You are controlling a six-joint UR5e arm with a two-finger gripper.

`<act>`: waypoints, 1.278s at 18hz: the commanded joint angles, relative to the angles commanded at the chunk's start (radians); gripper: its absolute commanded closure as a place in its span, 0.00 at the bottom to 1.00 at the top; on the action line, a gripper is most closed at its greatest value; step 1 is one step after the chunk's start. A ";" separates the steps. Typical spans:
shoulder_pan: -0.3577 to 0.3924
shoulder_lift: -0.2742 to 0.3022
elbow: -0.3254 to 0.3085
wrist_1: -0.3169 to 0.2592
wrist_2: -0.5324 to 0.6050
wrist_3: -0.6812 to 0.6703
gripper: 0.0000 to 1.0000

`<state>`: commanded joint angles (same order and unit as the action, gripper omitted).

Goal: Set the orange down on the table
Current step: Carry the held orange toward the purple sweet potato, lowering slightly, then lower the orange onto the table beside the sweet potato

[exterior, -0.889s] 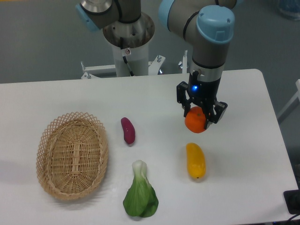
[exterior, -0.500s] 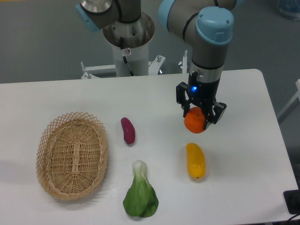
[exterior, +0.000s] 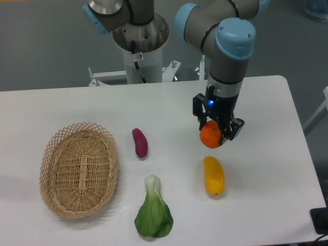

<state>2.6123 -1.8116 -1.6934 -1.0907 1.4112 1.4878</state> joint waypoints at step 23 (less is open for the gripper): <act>-0.008 -0.058 -0.246 0.164 0.164 0.054 0.40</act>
<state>2.6048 -1.8699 -1.9389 -0.9265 1.5754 1.5418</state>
